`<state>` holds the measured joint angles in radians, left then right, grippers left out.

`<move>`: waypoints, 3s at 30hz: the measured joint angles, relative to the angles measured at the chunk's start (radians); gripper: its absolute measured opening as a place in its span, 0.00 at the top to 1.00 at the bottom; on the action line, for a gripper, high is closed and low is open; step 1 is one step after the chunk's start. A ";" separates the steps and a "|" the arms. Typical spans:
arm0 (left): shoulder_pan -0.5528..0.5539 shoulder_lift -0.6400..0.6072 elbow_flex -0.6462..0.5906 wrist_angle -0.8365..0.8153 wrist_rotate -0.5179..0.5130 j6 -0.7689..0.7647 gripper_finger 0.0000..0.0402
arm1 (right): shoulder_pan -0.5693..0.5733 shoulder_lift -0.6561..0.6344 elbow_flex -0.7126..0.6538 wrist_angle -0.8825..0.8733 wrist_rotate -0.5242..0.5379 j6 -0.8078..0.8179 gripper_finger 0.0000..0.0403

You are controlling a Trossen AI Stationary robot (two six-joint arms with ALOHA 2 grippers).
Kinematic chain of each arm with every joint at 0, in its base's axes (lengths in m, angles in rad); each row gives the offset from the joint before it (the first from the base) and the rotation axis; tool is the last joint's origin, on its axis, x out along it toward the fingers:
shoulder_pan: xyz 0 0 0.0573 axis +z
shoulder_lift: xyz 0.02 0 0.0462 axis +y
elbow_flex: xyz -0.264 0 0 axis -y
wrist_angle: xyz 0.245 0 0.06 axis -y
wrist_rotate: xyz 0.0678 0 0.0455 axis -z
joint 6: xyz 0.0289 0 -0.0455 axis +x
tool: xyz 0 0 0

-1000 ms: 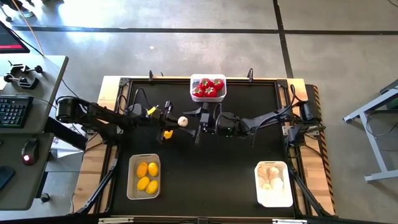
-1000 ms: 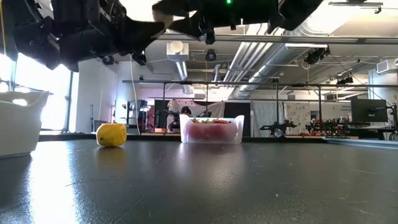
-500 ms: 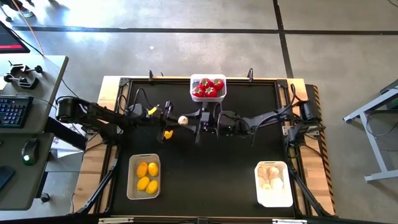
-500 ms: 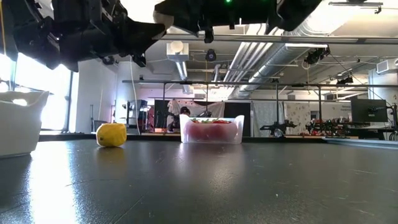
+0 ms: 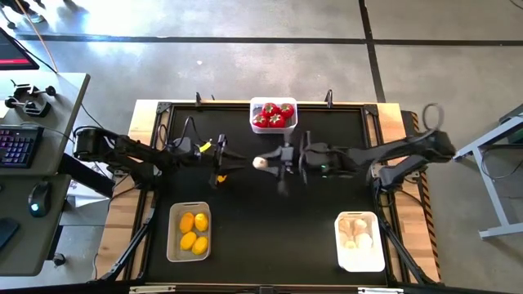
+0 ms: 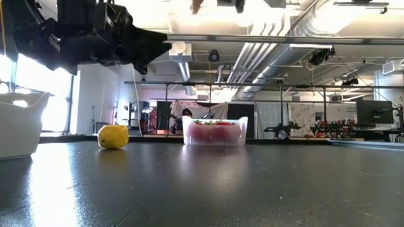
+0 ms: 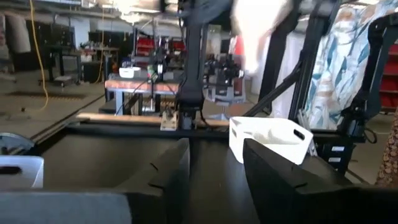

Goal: Sort produce into baskets
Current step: Put the white garlic into the white bin, then put the yellow lemon into the gray bin

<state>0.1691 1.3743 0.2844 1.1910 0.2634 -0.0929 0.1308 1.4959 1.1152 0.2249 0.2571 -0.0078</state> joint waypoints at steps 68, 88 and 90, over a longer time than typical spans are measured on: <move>0.008 0.000 0.000 -0.021 -0.009 0.019 0.65 | 0.655 0.179 0.102 -1.345 -0.623 1.079 0.38; -0.041 0.000 0.139 -0.468 -0.087 -0.026 0.86 | 0.248 0.178 0.005 -1.000 -0.162 0.441 0.96; -0.050 0.000 0.157 -0.530 -0.115 -0.025 0.90 | 0.207 0.178 -0.049 -0.853 -0.112 0.380 0.99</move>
<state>0.1191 1.3739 0.4413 0.6615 0.1486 -0.1181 0.3380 1.6741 1.0667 -0.6278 0.1450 0.3718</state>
